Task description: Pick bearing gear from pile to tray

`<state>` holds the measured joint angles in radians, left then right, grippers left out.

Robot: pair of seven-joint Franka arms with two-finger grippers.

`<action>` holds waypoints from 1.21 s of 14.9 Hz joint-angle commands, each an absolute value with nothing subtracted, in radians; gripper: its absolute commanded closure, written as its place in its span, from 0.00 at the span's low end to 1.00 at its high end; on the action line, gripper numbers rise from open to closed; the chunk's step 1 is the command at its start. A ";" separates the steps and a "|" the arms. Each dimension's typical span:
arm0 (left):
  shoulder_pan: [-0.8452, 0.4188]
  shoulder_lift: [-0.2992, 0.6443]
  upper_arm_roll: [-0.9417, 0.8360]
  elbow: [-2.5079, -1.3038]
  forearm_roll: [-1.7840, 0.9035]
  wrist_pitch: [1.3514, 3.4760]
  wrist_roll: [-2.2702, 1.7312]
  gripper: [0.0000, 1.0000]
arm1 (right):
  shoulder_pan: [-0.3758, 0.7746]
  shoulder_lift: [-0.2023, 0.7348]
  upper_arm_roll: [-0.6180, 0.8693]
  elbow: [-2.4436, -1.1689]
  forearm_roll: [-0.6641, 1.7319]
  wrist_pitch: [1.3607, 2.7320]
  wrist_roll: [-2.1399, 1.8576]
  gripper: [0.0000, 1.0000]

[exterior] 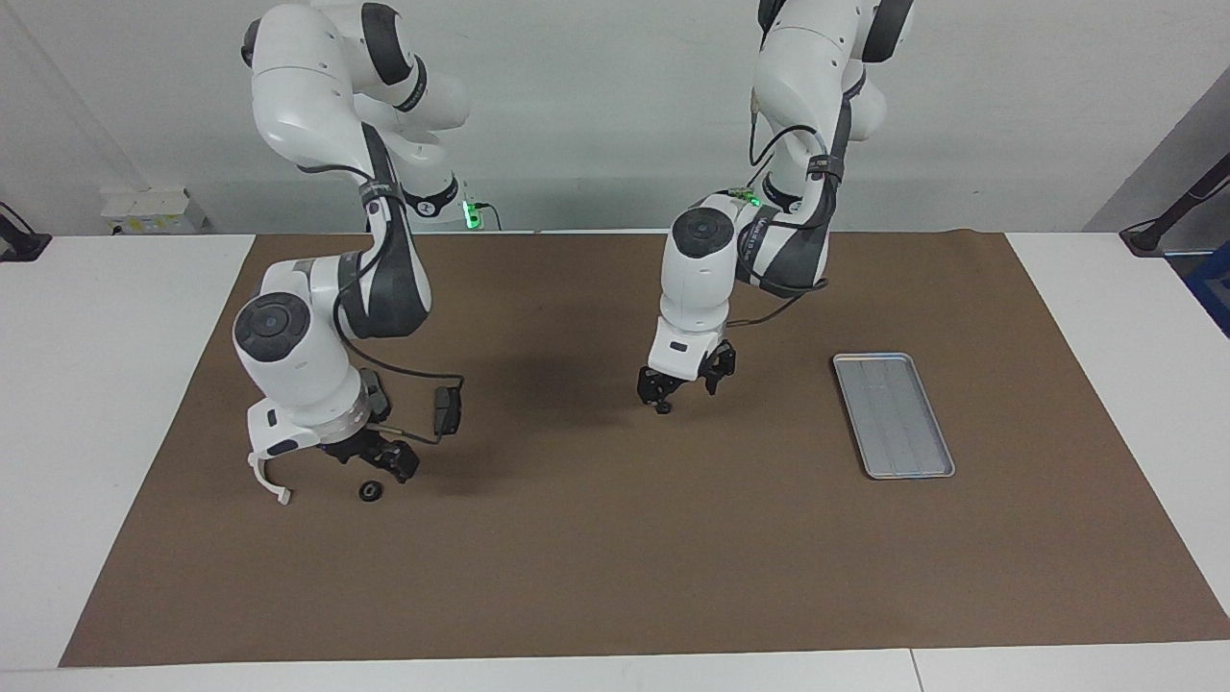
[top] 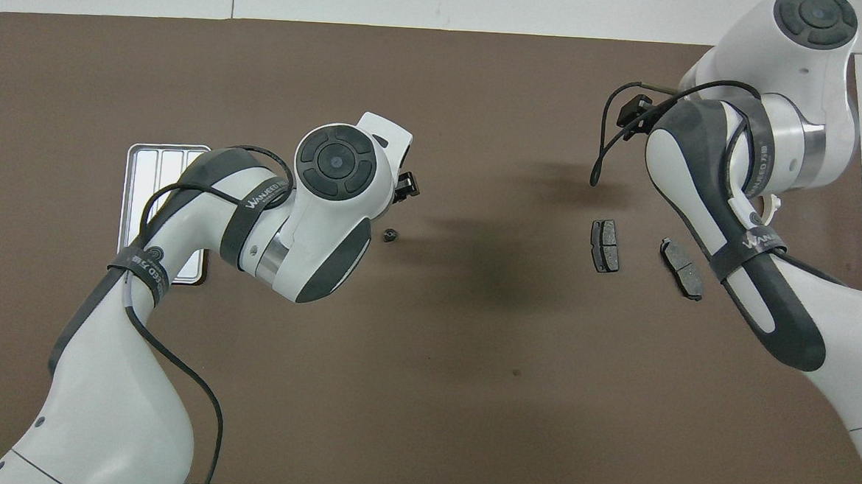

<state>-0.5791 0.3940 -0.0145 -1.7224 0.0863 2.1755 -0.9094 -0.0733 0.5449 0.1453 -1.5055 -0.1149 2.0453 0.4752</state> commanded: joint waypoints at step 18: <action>-0.623 0.368 -0.005 -1.951 -0.008 2.439 -0.920 0.08 | -0.135 0.584 0.155 -1.657 -0.167 2.284 0.440 0.05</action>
